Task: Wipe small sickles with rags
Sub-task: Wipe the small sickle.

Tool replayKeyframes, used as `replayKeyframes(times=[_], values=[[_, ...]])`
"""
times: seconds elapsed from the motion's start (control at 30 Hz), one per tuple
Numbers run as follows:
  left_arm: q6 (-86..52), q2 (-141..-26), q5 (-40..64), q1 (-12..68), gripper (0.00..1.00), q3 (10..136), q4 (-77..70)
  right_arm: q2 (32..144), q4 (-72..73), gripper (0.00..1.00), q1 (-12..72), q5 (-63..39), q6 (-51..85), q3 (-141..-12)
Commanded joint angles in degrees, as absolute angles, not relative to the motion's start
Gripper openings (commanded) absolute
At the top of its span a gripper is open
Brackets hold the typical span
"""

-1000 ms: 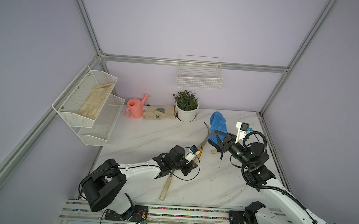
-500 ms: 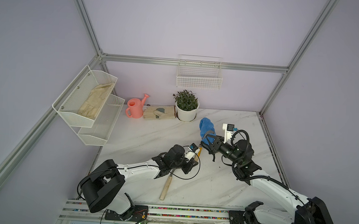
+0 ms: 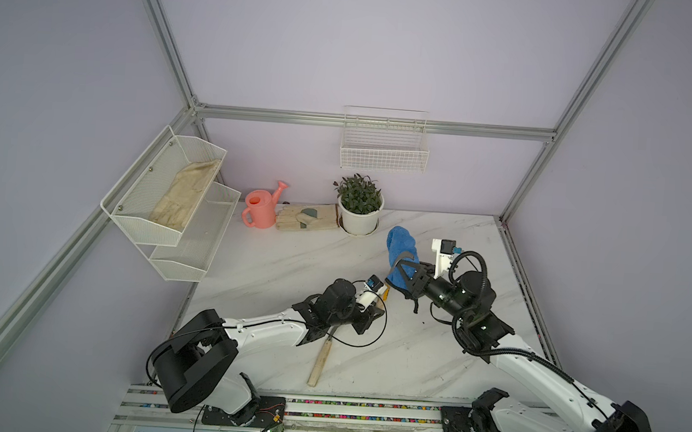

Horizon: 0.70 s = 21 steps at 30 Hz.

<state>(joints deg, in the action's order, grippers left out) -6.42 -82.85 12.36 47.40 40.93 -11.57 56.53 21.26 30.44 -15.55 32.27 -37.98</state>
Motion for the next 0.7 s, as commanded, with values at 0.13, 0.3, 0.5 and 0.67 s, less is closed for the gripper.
replayKeyframes(times=[0.13,0.3,0.5,0.67], values=[[-5.98,-83.05,12.69,47.65,0.0,43.5,-11.64,46.05,18.38,0.0,31.56,-18.38,31.67,-40.6],[-5.79,-83.12,12.4,47.64,0.0,43.4,-11.35,38.01,15.87,0.0,31.55,-16.99,31.17,-37.73],[-5.37,-84.69,12.87,47.68,0.0,44.47,-10.6,26.61,8.83,0.0,31.55,-12.08,29.63,-36.07],[-3.67,-87.64,12.39,48.3,0.0,46.74,-8.32,20.17,2.59,0.0,31.55,-8.69,29.79,-37.11]])
